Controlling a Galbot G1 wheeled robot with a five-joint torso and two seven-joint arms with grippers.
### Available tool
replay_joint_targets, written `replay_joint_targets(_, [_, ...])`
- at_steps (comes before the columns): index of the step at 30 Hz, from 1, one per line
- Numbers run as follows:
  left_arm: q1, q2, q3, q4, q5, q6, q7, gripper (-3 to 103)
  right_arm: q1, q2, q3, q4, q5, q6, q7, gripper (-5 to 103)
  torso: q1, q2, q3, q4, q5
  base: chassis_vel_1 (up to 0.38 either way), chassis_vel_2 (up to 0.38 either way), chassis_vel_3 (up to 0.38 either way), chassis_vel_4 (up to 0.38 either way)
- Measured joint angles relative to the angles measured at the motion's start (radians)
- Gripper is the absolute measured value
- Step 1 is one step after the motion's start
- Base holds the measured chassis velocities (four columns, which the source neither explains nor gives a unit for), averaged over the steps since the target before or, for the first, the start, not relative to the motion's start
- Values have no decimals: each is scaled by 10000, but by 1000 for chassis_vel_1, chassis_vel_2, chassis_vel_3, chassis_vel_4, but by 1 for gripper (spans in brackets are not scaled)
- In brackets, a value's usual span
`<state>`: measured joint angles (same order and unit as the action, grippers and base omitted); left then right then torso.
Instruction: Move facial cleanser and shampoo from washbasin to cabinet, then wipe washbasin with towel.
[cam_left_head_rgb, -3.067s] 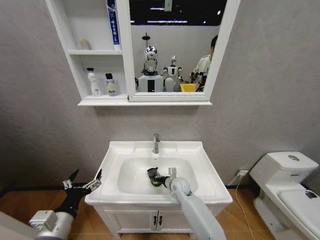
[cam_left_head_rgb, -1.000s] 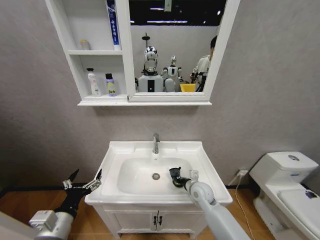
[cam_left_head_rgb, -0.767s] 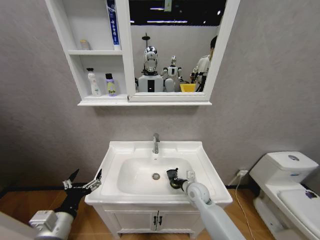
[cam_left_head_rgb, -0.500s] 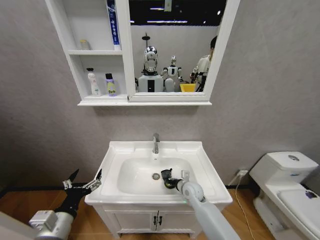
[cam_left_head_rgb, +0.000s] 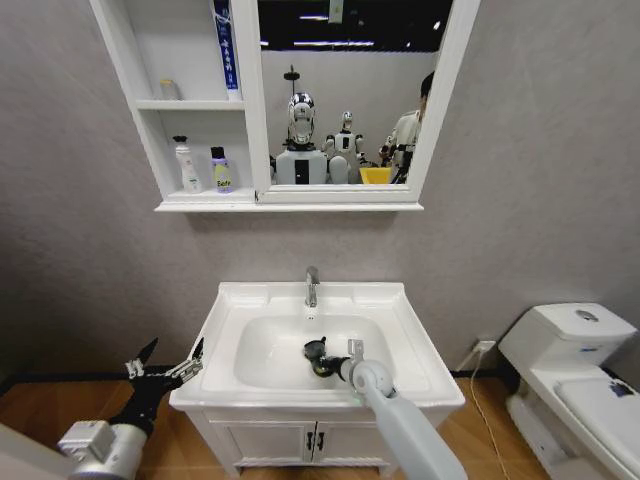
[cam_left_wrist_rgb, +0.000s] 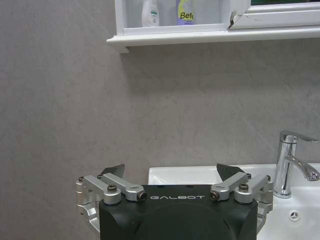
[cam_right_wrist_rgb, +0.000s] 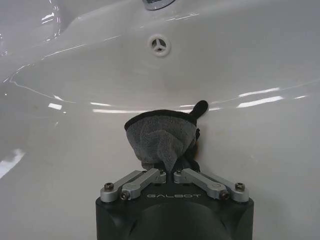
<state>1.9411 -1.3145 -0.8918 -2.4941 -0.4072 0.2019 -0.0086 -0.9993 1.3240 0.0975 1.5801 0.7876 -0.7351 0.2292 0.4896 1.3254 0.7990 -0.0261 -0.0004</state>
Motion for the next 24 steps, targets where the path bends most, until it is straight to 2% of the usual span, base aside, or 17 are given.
replay_joint_targets(24, [0,0,0,0,0,0,0,100,933,957,-774,-1331,-77,9,-17,2,0,0,0,-1,0,0,0,0,0])
